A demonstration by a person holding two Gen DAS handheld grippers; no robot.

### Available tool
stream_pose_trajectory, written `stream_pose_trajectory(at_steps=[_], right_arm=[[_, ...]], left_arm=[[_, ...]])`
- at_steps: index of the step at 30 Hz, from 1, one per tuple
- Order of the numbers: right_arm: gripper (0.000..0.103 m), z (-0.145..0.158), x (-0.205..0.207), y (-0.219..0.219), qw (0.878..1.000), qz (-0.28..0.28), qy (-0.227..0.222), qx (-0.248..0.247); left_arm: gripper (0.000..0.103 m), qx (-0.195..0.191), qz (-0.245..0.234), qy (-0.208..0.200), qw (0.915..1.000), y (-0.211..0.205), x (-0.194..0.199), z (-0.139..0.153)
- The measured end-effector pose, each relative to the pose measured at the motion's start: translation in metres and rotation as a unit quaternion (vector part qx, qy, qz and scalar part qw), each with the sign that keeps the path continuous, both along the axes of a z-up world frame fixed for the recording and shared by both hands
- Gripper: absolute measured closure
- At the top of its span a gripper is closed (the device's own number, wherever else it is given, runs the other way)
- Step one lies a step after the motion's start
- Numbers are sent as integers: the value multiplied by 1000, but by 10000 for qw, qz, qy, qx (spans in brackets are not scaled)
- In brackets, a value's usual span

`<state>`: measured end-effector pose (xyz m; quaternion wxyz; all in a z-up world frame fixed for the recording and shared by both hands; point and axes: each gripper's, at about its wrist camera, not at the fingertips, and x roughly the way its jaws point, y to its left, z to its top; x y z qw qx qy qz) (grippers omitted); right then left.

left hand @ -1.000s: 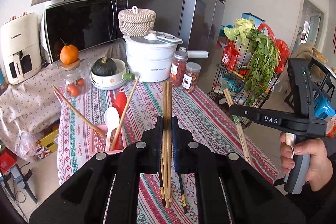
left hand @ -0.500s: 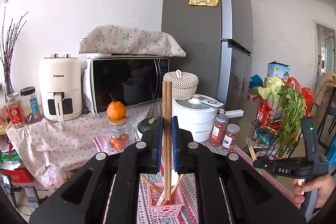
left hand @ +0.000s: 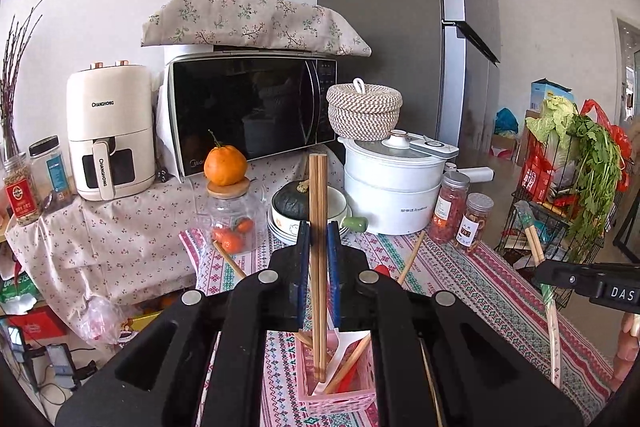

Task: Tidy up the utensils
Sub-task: 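Lower the chopstick into the pink basket with the left tool while the right tool carries its chopstick, then lower the chopstick into the pink basket and open the right tool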

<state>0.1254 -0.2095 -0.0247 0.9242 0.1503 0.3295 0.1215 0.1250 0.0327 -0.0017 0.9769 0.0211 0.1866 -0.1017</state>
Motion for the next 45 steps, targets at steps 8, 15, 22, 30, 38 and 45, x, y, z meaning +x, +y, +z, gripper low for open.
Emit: stream_pose_trajectory(at_steps=[8,15,22,30,38,45], right_arm=[[97,16,-7,21,9975,-48,-658,257],[97,27,6,53,9929,-424,-1074,282],[97,30,22,100,9799,-931,-1737,303],[97,1,25,141,9570,-1591,-2407,-313],[94,-16,27,151,9517,-1762,-2456,-534],[71,-10,19,132,9595,-1675,-2239,-332]], left_arm=[[46,-339,82,542,9979,18,2,-2],[7,-511,658,1426,9863,58,-7,-10],[7,-713,899,2105,9708,95,-13,-25],[7,-829,1036,2297,9642,117,-11,-29],[7,-947,1076,2332,9618,120,-8,-29],[7,-912,1088,2406,9602,115,-5,-32]])
